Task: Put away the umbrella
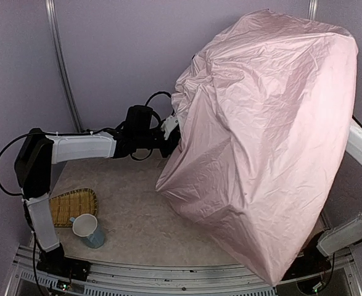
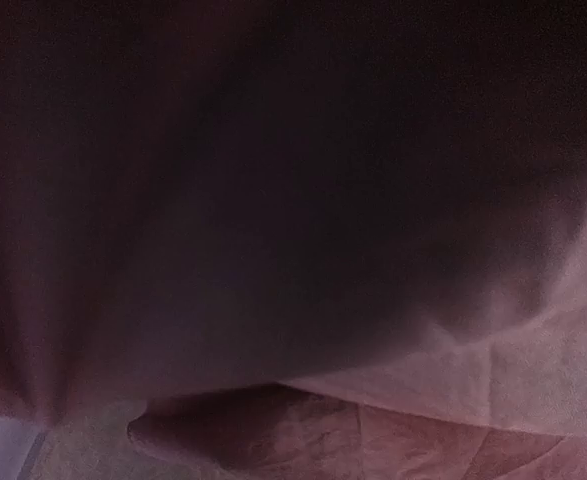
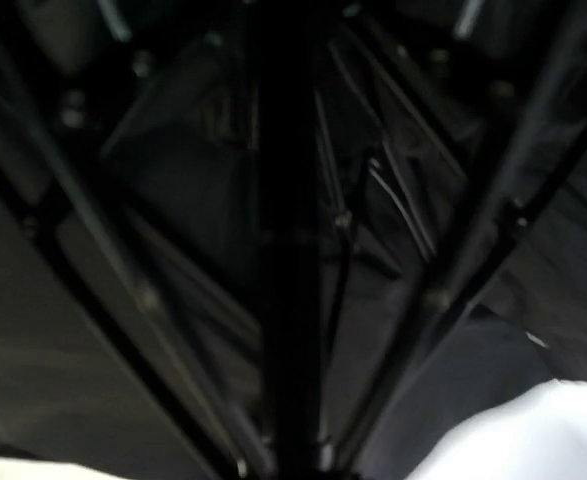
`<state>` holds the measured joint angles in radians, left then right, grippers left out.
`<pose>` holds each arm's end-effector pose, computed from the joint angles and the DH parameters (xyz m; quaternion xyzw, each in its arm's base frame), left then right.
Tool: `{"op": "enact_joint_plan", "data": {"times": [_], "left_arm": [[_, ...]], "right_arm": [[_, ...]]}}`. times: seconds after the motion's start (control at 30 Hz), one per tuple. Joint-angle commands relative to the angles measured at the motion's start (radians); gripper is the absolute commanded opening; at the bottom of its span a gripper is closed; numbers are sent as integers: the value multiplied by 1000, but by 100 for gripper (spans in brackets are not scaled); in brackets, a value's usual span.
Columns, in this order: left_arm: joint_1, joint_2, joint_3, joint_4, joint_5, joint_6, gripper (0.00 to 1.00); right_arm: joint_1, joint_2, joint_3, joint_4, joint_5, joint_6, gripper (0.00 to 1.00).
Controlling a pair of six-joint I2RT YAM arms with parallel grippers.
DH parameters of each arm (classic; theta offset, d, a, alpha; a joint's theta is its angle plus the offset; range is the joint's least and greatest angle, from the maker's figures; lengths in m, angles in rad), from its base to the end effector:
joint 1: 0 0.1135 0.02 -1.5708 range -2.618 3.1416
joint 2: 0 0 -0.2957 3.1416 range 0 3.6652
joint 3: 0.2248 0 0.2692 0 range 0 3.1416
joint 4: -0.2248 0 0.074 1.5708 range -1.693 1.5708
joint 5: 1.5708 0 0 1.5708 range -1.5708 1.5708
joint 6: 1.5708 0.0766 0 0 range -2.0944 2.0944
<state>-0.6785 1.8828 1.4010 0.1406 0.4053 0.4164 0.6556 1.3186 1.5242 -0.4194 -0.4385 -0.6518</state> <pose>0.3759 -0.3418 0.2782 0.5156 0.6228 -0.2368 0.5387 0.2425 0.2275 0.4817 -0.5705 0.5202 0.1705 0.6123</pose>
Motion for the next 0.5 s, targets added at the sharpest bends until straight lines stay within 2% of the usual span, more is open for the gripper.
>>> {"op": "enact_joint_plan", "data": {"times": [0.0, 0.13, 0.3, 0.33, 0.37, 0.43, 0.47], "left_arm": [[8, 81, 36, 75, -34, 21, 0], [28, 127, 48, 205, -25, -15, 0], [53, 190, 87, 207, -27, -46, 1], [55, 202, 96, 190, -50, -51, 8], [57, 211, 107, 170, -81, -52, 19], [65, 222, 113, 142, -163, -54, 63], [72, 224, 111, 139, -216, -61, 75]], "right_arm": [[163, -44, -191, 71, 190, -97, 0], [269, -56, -385, 199, 316, -131, 0], [300, -25, -587, 355, 337, -45, 0], [300, -5, -610, 369, 339, -22, 0], [300, 19, -623, 375, 343, 2, 0], [299, 83, -630, 374, 359, 55, 0], [295, 126, -629, 370, 362, 83, 0]]}}
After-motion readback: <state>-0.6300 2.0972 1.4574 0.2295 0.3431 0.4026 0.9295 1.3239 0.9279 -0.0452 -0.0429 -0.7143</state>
